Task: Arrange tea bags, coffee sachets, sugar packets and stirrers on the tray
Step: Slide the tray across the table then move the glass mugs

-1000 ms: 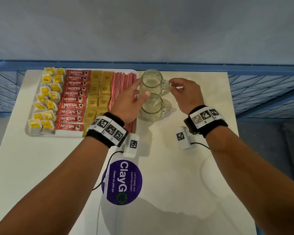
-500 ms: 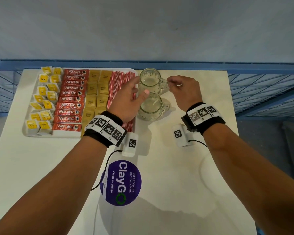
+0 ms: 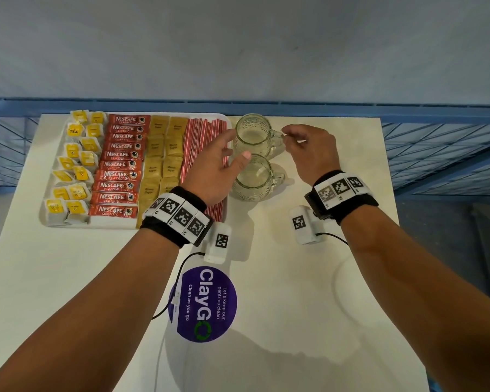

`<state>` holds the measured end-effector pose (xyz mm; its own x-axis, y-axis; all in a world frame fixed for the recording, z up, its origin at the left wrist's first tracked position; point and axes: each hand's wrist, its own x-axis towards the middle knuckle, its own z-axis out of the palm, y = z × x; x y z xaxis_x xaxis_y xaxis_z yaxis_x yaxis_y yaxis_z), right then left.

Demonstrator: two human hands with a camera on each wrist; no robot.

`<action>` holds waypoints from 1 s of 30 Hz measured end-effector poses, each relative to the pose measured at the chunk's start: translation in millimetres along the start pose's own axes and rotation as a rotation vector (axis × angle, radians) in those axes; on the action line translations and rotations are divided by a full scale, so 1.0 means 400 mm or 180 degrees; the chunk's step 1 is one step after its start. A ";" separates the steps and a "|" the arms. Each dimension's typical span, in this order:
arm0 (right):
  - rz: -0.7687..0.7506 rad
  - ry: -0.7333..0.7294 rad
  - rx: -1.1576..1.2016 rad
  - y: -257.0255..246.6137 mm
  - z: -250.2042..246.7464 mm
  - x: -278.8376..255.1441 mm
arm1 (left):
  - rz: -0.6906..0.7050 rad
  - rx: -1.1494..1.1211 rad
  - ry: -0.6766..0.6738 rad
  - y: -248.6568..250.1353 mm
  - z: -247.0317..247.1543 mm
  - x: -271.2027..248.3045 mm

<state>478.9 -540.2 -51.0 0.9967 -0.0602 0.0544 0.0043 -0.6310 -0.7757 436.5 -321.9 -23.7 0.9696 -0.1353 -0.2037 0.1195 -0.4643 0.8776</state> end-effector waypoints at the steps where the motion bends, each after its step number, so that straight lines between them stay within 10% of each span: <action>1: 0.0042 0.0009 -0.0012 -0.001 -0.003 -0.001 | -0.0010 0.0008 0.0012 0.000 -0.001 -0.002; 30: -0.0058 -0.0450 0.0624 0.022 -0.020 -0.172 | 0.0046 0.0259 -0.0146 -0.053 -0.004 -0.056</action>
<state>409.6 -547.7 -56.6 0.9977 0.0673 -0.0083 0.0242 -0.4679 -0.8834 412.6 -307.7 -37.2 0.9601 -0.1816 -0.2127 0.0862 -0.5314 0.8427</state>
